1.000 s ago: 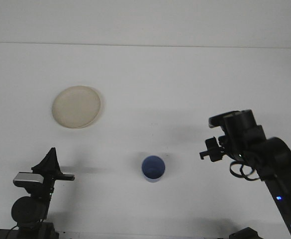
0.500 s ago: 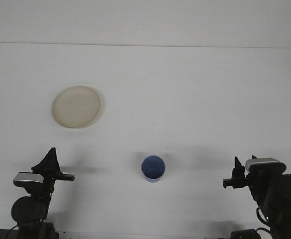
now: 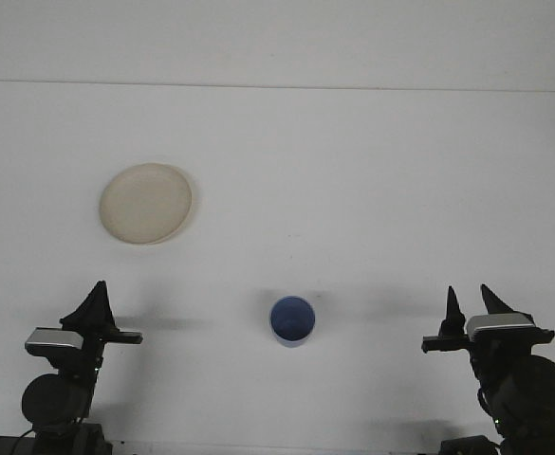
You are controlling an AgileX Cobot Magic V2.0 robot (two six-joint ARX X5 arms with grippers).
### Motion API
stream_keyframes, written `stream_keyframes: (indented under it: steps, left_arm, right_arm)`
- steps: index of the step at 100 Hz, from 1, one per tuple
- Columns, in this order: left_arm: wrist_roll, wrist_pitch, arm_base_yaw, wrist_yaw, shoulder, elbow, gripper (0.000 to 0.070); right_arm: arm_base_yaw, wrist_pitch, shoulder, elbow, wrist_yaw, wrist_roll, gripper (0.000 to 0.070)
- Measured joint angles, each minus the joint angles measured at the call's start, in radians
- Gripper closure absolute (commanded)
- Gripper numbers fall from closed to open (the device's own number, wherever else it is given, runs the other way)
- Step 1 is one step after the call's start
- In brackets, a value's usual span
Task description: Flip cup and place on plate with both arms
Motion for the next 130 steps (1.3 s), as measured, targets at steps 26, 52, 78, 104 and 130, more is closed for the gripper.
stream_keyframes:
  steps: [26, 52, 78, 104, 130]
  left_arm:
    - [0.000, 0.000, 0.000, 0.000, 0.000, 0.000, 0.0689]
    - [0.000, 0.000, 0.000, 0.000, 0.000, 0.000, 0.0689]
    - [-0.002, -0.001, 0.000, 0.000, 0.000, 0.000, 0.0689]
    - [-0.038, -0.211, 0.000, 0.000, 0.024, 0.115, 0.0689]
    - [-0.117, -0.480, 0.000, 0.000, 0.230, 0.462, 0.0689]
  right_arm:
    - [0.000, 0.004, -0.006, 0.000, 0.000, -0.005, 0.0354]
    - [0.000, 0.005, -0.006, 0.000, 0.000, -0.005, 0.0353]
    - [0.000, 0.005, -0.006, 0.000, 0.000, -0.005, 0.0353]
    - [0.000, 0.005, -0.006, 0.000, 0.000, -0.005, 0.0354]
    - [0.000, 0.005, -0.006, 0.000, 0.000, -0.005, 0.0353]
